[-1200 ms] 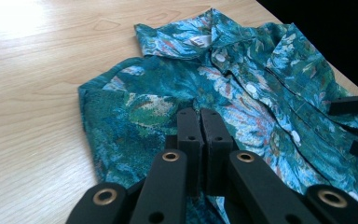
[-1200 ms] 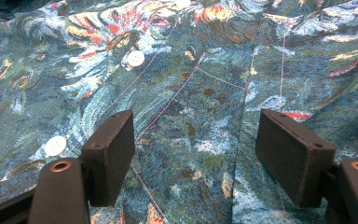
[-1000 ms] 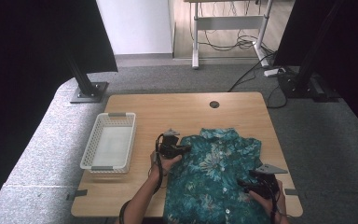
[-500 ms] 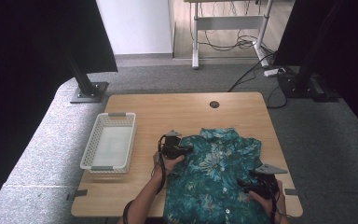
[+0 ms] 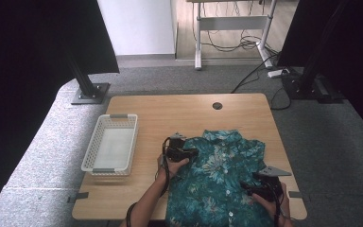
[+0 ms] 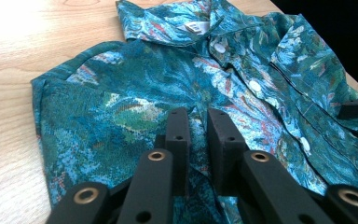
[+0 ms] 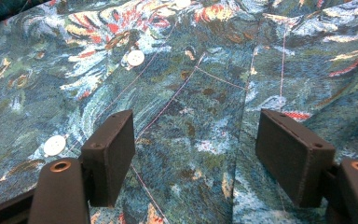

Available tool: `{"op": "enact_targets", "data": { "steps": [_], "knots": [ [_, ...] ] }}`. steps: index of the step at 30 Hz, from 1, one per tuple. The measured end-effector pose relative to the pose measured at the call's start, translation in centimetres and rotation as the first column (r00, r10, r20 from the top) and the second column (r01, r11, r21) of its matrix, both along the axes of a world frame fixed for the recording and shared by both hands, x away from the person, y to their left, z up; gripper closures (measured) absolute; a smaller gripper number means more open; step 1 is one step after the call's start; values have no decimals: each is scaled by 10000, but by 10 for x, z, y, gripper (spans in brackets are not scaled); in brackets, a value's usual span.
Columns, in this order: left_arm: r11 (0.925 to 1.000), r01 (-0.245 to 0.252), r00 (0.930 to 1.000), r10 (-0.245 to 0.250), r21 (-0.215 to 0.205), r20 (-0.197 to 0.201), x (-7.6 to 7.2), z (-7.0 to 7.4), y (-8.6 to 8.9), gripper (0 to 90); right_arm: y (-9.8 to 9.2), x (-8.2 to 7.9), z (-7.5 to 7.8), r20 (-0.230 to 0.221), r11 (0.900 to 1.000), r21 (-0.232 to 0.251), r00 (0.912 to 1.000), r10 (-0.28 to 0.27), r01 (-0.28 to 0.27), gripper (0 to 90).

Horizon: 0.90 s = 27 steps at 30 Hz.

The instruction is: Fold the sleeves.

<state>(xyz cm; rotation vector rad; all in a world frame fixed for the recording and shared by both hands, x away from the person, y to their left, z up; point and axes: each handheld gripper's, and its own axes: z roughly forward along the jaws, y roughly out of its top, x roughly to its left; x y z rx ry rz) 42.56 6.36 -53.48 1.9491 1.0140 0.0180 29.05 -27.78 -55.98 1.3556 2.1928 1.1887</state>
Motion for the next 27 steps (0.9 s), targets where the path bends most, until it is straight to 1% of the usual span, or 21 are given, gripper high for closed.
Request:
{"op": "enact_targets", "data": {
  "steps": [2, 3, 5, 6, 7, 8, 9, 10, 11, 12, 13, 15, 16, 17, 19, 20, 21, 23, 24, 25, 27],
  "knots": [
    [10000, -23, 10000, 23, -14, 8, 1, 0, -2, 803, 0, 0, 0, 0, 10000, 7, 10000, 2, -2, 279],
    [10000, 22, 10000, -22, 36, -29, 1, 0, -4, 782, 0, 0, 0, 0, 10000, 8, 10000, 3, -3, 279],
    [9999, -35, 10000, 35, 99, 33, 0, 0, -5, 691, 0, 0, 0, -1, 10000, 7, 10000, 2, -2, 279],
    [9999, -35, 10000, 35, 99, 33, 0, 0, -5, 682, 0, 0, 0, -3, 10000, 10, 10000, 1, -1, 279],
    [10000, -43, 9998, 43, -17, 171, -2, 1, -2, 654, 0, 0, 0, -2, 10000, 6, 10000, 1, -1, 280],
    [10000, -43, 9998, 43, -17, 171, -2, 1, -2, 588, 0, 0, 0, -2, 10000, 6, 10000, 1, -1, 280],
    [10000, -78, 9998, 79, -37, 208, -3, 3, -1, 588, 0, 0, 0, 1, 10000, 0, 10000, 2, -2, 279],
    [9999, -144, 9995, 146, -96, 281, -5, 6, 2, 474, 0, 0, 0, 2, 10000, -8, 10000, -1, 1, 279],
    [9995, -158, 9991, 168, -259, 388, -7, 10, 8, 460, 0, 0, 0, 5, 10000, -14, 10000, -1, 1, 279],
    [9995, -158, 9991, 168, -259, 388, -7, 10, 8, 444, 0, 0, 0, 4, 10000, -21, 10000, -3, 3, 279],
    [9996, -169, 9988, 178, -211, 453, -10, 13, 14, 434, 0, 0, 0, 7, 10000, -22, 10000, -3, 3, 279],
    [9997, -205, 9984, 211, -116, 533, -13, 14, 20, 420, 0, 0, 0, 5, 10000, -31, 10000, -2, 2, 279],
    [9997, -205, 9984, 211, -116, 533, -13, 14, 20, 417, 0, 0, 0, 8, 10000, -33, 10000, -3, 3, 279],
    [9997, -223, 9981, 220, 41, 583, -17, 14, 24, 414, 0, 0, 0, 9, 10000, -39, 10000, -3, 3, 280],
    [9996, -175, 9983, 163, 214, 556, -22, 11, 28, 406, 0, 0, 0, 10, 10000, -40, 10000, -5, 5, 279],
    [9996, -175, 9983, 163, 214, 556, -22, 11, 28, 404, 0, 0, 0, 10, 10000, -40, 10000, -5, 5, 279],
    [9988, -91, 9980, 61, 481, 632, -29, 8, 30, 402, 0, 0, 0, 12, 10000, -43, 10000, -4, 4, 279],
    [9976, 65, 9976, -111, 684, 679, -37, 5, 32, 389, 1, 0, 0, 10, 10000, -47, 10000, -7, 7, 279],
    [9976, 65, 9976, -111, 684, 679, -37, 5, 32, 384, 1, 0, 0, 10, 10000, -47, 10000, -7, 7, 279],
    [9961, 178, 9968, -244, 864, 761, -42, 3, 33, 384, 1, 0, 0, 12, 10000, -50, 10000, -8, 8, 279],
    [9944, 323, 9958, -407, 1010, 819, -50, 2, 35, 377, 1, 0, 0, 14, 10000, -57, 10000, -9, 9, 279]
  ]
}}
